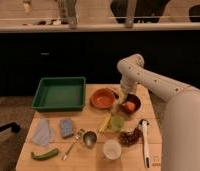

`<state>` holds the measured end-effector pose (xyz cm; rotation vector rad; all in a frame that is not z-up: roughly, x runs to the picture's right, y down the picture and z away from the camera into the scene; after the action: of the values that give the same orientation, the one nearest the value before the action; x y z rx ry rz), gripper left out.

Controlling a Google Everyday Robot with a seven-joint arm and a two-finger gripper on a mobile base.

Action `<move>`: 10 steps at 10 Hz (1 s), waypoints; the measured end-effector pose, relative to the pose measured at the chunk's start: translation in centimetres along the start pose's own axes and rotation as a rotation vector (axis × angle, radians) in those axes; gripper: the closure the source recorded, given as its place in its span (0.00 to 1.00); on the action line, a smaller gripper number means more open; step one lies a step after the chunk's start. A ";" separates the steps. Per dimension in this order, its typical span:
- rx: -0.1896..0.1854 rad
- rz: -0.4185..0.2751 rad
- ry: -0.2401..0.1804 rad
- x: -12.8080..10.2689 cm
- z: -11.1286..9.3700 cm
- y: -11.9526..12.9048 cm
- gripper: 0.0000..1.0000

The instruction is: Place eraser in red bowl

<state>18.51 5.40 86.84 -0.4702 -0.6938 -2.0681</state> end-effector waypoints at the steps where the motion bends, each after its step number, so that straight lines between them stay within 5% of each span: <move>1: 0.000 0.000 0.000 0.0 0.0 0.0 0.27; 10: -0.021 -0.027 0.023 1.2 -0.5 0.5 0.27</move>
<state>18.25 4.12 87.28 -0.4501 -0.6692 -2.1050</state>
